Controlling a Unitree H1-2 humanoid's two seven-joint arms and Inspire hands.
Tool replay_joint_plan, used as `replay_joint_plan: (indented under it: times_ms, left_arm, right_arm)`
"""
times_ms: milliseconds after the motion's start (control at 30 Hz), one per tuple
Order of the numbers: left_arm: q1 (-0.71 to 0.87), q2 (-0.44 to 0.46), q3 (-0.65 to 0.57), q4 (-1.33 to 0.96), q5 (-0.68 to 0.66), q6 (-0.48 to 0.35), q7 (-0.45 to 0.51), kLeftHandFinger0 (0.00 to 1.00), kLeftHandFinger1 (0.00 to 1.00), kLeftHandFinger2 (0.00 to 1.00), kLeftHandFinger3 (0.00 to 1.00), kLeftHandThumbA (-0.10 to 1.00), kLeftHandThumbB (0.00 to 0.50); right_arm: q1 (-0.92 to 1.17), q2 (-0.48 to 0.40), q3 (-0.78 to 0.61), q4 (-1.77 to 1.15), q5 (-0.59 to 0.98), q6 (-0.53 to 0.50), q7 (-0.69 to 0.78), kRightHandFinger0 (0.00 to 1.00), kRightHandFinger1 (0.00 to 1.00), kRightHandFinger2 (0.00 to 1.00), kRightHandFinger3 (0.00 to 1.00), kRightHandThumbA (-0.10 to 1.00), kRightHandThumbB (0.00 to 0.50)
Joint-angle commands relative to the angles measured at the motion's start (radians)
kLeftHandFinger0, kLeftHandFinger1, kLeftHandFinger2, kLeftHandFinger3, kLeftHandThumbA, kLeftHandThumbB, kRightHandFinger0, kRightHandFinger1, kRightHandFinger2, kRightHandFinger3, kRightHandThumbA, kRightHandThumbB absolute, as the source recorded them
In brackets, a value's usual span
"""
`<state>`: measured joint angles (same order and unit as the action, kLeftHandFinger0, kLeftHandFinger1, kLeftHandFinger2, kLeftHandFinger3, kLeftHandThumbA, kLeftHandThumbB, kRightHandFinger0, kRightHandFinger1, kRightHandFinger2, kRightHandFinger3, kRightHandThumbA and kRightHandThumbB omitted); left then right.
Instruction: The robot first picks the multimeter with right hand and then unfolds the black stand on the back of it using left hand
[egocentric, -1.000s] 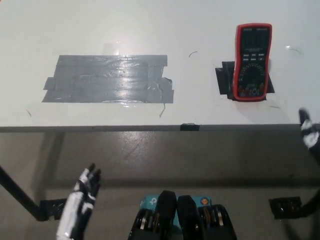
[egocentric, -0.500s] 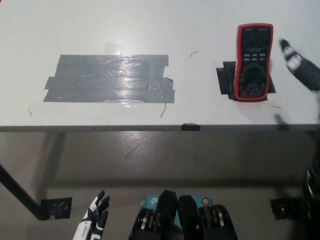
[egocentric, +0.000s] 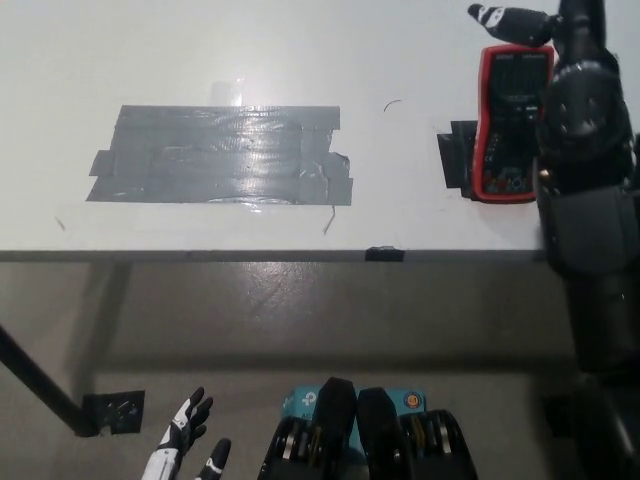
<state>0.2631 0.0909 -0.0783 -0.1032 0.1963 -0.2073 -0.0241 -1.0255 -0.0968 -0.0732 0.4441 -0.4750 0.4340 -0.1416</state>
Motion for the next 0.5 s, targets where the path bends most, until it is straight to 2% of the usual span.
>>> replay_joint_plan:
  times_ms: [0, 133, 467]
  left_arm:
    - [-0.003, 0.013, 0.008, -0.008, 0.025, -0.052, 0.021, 1.00, 1.00, 1.00, 1.00, 0.76, 0.125]
    - [-0.011, 0.017, 0.007, 0.006, 0.034, -0.063, 0.019, 1.00, 1.00, 1.00, 1.00, 0.66, 0.111]
    - [-0.020, 0.022, 0.001, 0.015, 0.060, -0.068, 0.019, 1.00, 1.00, 1.00, 1.00, 0.67, 0.122]
  right_arm:
    - [-0.095, -0.007, 0.008, 0.064, -0.003, 0.036, -0.064, 1.00, 1.00, 1.00, 1.00, 0.93, 0.467]
    - [-0.129, -0.003, 0.003, 0.166, -0.007, 0.036, -0.110, 1.00, 1.00, 1.00, 1.00, 0.93, 0.479]
    - [-0.127, -0.013, -0.010, 0.231, 0.049, 0.033, -0.130, 1.00, 1.00, 1.00, 1.00, 0.90, 0.473]
